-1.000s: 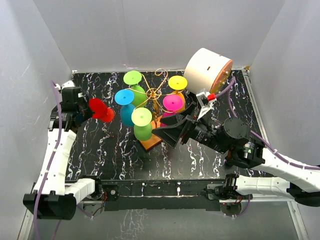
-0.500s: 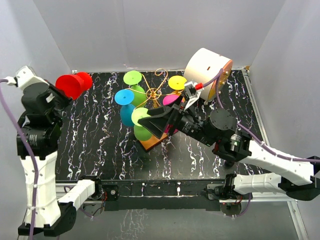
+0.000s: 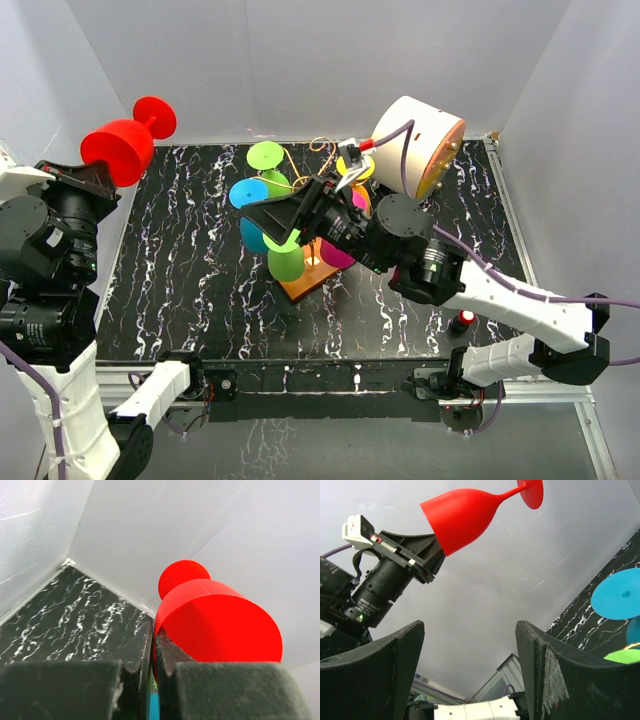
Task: Place the wine glass upside down on the wine glass rack
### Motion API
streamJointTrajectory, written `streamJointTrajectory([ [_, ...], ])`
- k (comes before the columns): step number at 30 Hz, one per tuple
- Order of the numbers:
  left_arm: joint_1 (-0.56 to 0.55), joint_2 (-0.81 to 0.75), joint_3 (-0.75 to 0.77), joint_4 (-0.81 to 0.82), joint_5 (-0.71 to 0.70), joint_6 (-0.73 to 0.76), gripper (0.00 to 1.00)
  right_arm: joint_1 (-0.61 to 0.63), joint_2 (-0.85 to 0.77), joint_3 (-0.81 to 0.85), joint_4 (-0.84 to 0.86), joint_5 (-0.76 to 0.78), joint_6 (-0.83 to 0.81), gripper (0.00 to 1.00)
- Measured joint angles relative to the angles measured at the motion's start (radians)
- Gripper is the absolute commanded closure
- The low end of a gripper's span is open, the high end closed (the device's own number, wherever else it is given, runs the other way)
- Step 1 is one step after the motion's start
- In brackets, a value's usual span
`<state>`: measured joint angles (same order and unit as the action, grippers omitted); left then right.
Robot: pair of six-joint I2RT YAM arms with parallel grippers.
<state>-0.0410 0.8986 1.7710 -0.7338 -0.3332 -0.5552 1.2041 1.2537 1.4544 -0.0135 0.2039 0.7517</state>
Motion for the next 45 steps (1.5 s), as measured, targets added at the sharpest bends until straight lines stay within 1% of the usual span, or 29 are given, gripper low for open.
streamJointTrajectory([
  [4,-0.001,0.0,0.026,0.029,0.071,-0.012,1.0,0.0,0.06,0.055,0.024,0.002,0.037,0.27],
  [10,-0.023,-0.006,0.056,0.085,0.18,-0.033,1.0,0.0,0.133,0.114,0.124,-0.038,0.078,0.26],
  [17,-0.033,-0.012,0.056,0.151,0.266,-0.061,1.0,0.0,0.154,0.115,0.251,-0.046,0.13,0.25],
  [30,-0.048,-0.024,0.032,0.286,0.408,-0.085,1.0,0.0,0.158,0.102,0.426,-0.011,0.243,0.22],
  [33,-0.053,-0.032,0.008,0.297,0.437,-0.086,1.0,0.0,0.157,0.069,0.481,-0.008,0.273,0.25],
  [38,-0.053,-0.036,-0.018,0.312,0.463,-0.091,1.0,0.0,0.16,0.034,0.499,0.042,0.347,0.29],
  [45,-0.059,-0.048,-0.047,0.348,0.521,-0.105,1.0,0.0,0.184,0.077,0.486,0.16,0.427,0.3],
])
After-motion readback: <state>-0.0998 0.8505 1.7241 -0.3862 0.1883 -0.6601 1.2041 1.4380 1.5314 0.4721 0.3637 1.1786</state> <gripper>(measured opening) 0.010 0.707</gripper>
